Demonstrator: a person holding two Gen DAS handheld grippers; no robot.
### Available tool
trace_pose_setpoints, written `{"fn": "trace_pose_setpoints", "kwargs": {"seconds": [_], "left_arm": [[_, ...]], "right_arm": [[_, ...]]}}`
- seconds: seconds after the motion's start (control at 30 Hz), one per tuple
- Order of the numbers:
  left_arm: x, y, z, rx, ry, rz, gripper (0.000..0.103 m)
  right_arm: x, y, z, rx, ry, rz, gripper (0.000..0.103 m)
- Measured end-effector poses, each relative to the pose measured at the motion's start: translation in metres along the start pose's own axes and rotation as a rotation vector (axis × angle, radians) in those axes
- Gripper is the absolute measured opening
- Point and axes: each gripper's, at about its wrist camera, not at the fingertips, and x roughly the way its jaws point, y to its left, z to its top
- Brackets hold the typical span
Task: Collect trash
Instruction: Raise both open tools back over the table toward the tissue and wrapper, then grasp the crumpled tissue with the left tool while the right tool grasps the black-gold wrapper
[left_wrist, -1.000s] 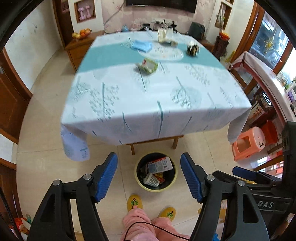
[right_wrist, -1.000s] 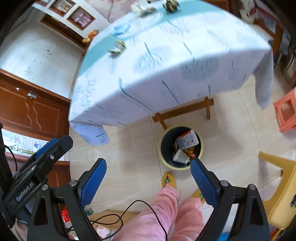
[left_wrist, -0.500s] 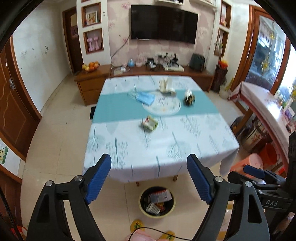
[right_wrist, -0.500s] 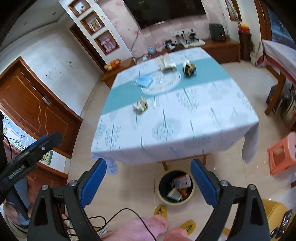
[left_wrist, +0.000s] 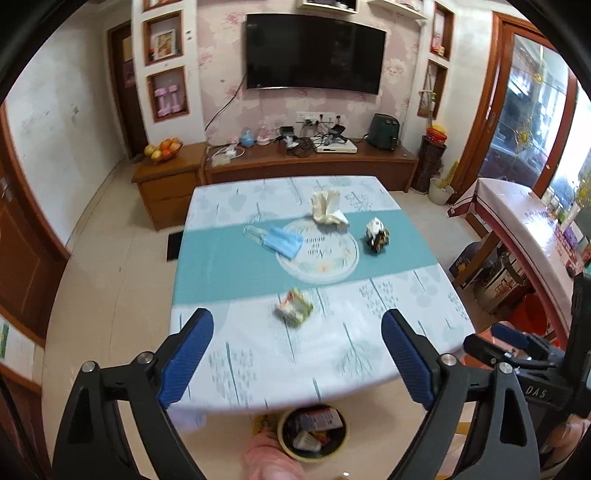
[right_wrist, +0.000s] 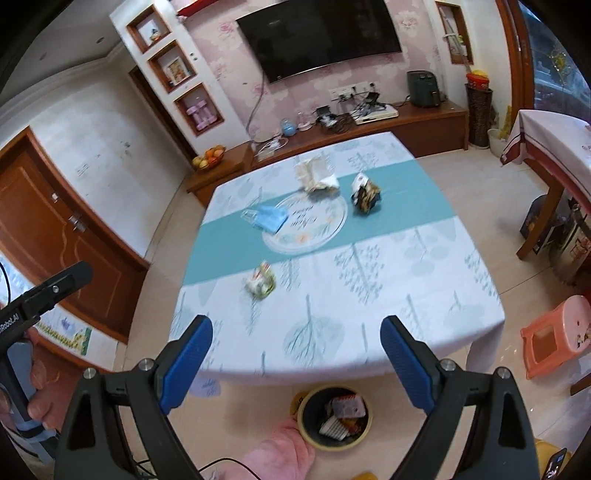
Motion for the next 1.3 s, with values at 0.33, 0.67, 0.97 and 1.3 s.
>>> {"fn": "trace_pose_setpoints", "kwargs": {"seconds": [0.33, 0.67, 0.97, 1.3], "left_arm": [[0.154, 0.002, 0.118, 0.255, 0.094, -0.115, 0.102], [0.345, -0.006, 0.185, 0.289, 0.223, -0.274, 0.102], [0.461, -0.013, 0.195, 0.202, 0.206, -0.281, 0.102], [0.527, -0.030, 0.184, 0.167, 0.224, -0.332, 0.102]], "right_arm": [[0.102, -0.021, 0.101, 0.169, 0.006, -0.174, 0.093], [0.222, -0.057, 0.158, 0.311, 0.034, -0.322, 0.093], [0.288, -0.087, 0.171, 0.320, 0.045, -0.388, 0.093], [0.326, -0.094, 0.162, 0.293, 0.054, -0.418, 0.093]]}}
